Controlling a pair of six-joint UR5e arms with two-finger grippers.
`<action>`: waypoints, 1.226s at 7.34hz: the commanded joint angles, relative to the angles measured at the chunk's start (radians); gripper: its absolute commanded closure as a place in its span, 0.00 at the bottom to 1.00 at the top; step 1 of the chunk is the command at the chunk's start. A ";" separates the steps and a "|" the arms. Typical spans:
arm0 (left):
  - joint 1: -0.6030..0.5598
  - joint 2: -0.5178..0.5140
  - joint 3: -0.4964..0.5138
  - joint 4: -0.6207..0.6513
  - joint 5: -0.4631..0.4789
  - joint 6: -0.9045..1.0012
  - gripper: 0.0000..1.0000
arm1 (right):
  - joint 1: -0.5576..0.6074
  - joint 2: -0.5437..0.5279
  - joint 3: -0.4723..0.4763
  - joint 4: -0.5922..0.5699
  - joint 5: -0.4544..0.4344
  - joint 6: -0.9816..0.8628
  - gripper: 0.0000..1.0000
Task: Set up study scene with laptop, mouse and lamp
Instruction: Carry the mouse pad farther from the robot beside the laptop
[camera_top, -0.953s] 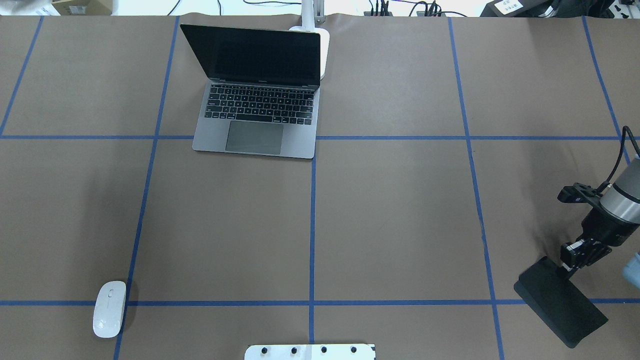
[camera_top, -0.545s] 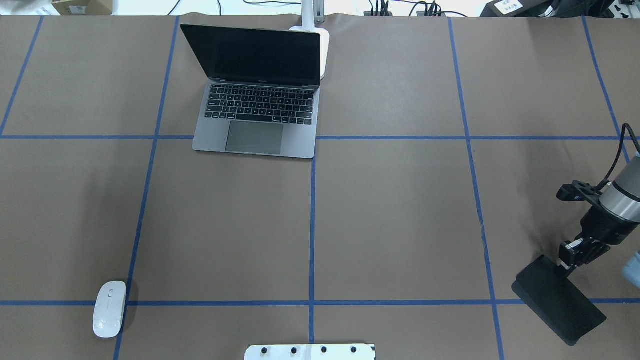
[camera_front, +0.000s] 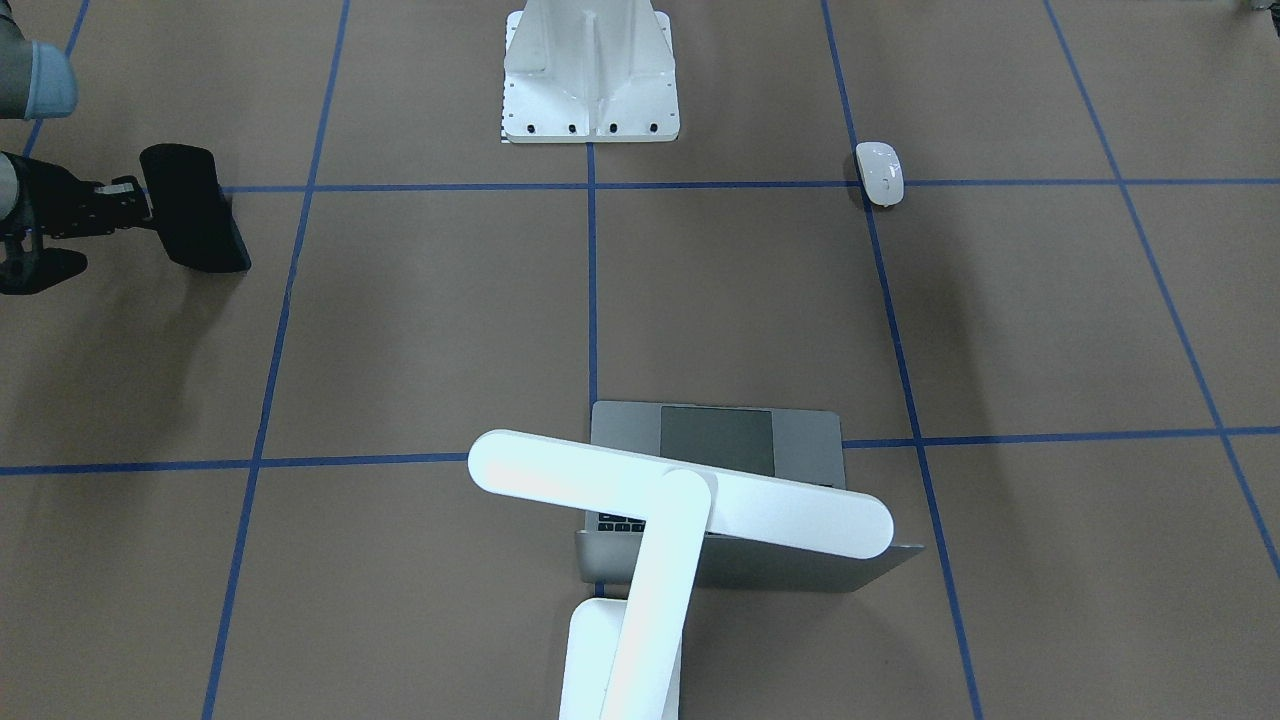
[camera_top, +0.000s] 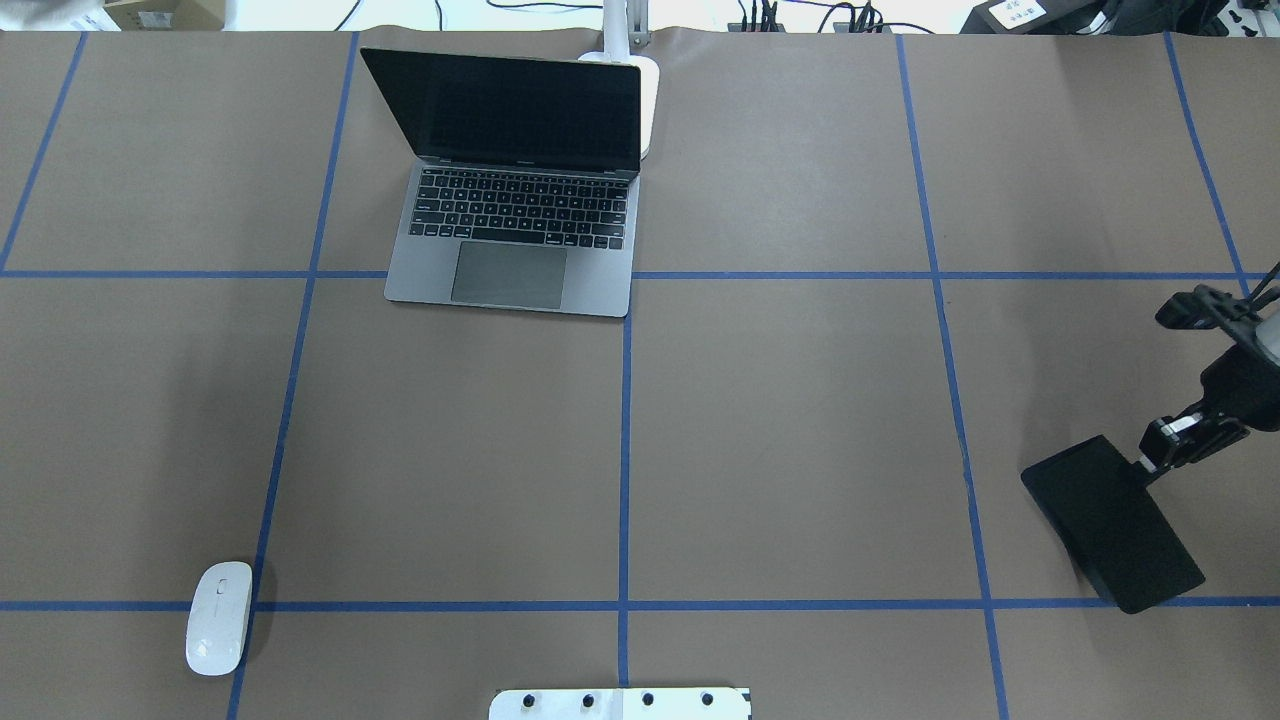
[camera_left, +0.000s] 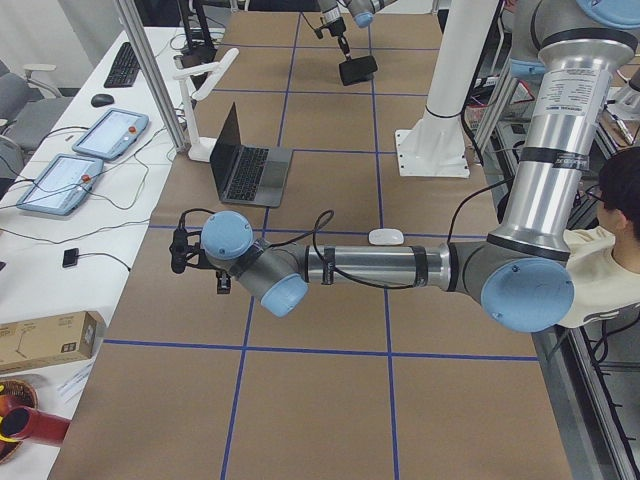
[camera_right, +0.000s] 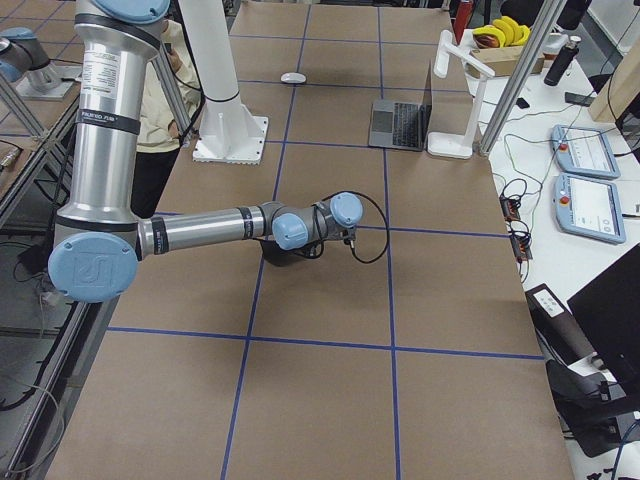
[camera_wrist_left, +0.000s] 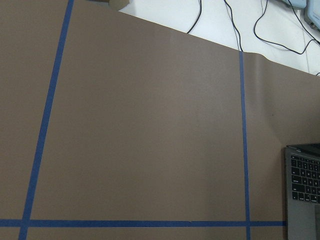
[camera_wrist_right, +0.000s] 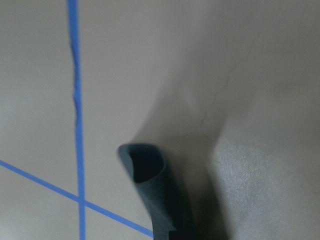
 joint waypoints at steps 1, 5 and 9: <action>-0.010 0.001 0.001 0.017 -0.009 0.047 0.00 | 0.085 0.041 0.039 -0.005 -0.025 0.010 1.00; -0.031 0.002 -0.002 0.083 -0.010 0.138 0.00 | 0.142 0.366 0.101 -0.333 -0.189 0.109 1.00; -0.039 0.002 -0.002 0.087 -0.010 0.159 0.00 | 0.086 0.705 0.113 -0.663 -0.351 0.253 1.00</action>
